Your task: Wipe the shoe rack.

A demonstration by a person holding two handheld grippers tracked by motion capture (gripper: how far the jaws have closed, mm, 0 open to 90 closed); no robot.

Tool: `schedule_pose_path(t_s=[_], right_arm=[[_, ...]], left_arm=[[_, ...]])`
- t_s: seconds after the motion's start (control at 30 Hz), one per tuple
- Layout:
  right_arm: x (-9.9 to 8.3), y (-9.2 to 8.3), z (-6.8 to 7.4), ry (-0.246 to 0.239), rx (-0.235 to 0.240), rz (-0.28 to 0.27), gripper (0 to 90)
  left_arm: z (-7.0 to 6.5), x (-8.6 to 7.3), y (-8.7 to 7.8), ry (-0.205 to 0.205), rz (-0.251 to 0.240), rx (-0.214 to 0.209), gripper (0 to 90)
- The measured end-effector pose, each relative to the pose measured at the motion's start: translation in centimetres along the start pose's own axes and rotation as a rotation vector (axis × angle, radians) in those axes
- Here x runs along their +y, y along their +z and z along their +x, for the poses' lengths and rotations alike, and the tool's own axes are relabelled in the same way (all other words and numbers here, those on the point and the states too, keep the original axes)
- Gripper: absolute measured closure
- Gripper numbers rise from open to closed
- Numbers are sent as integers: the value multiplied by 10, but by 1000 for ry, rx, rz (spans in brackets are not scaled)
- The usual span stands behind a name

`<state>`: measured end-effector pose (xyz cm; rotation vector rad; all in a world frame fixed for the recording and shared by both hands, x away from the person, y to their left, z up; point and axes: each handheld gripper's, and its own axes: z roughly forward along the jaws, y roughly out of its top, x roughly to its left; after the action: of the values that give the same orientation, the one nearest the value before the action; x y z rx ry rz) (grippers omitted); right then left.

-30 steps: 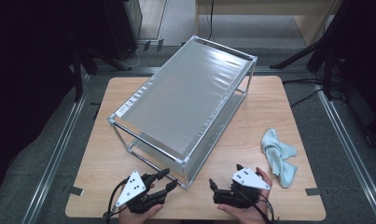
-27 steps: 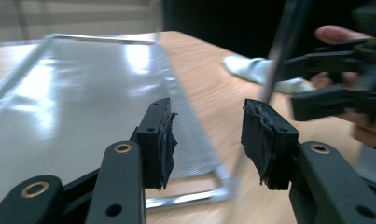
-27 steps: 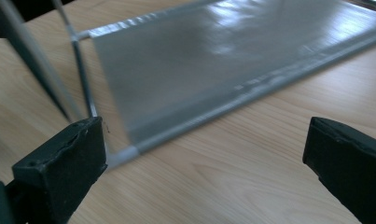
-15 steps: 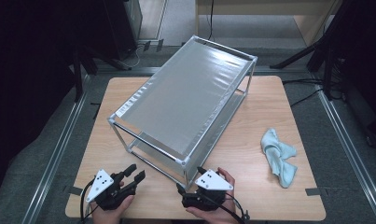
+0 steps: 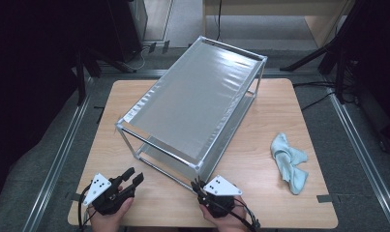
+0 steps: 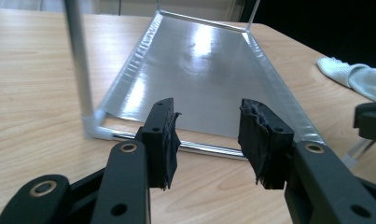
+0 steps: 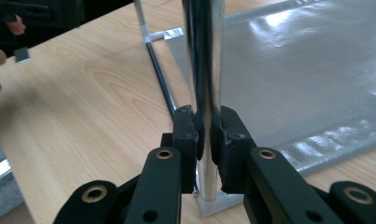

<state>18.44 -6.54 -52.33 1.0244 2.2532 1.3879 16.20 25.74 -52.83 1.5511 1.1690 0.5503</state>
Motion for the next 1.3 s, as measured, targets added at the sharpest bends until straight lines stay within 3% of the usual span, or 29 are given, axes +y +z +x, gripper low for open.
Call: schedule_pose_path(t_s=[0.17, 0.43, 0.53, 0.63, 0.73, 0.8, 0.93, 1.3], right_arm=[[-4, -10, -8, -12, -38, 2, 802], [-12, -31, -26, 36, -109, -3, 800], [-16, -41, -32, 51, -133, -8, 800], [-19, -48, -37, 52, -129, -1, 799], [-22, -56, -40, 59, -139, 5, 799], [-23, -60, -44, 70, -157, 4, 798], [-24, -65, -54, 95, -196, 3, 796], [-17, -61, -83, 138, -262, -5, 791]], left_arm=[[5, 3, 8, -11, 9, 30, 554], [6, 11, 27, -9, 9, 97, 558], [4, 14, 38, -10, 19, 102, 568], [0, 16, 50, 1, 28, 84, 579], [-4, 18, 56, 23, 24, 72, 693], [-7, 18, 59, 35, 28, 27, 785], [-11, 17, 59, 62, 44, -33, 797], [-28, 4, 36, 93, 57, -106, 797]])
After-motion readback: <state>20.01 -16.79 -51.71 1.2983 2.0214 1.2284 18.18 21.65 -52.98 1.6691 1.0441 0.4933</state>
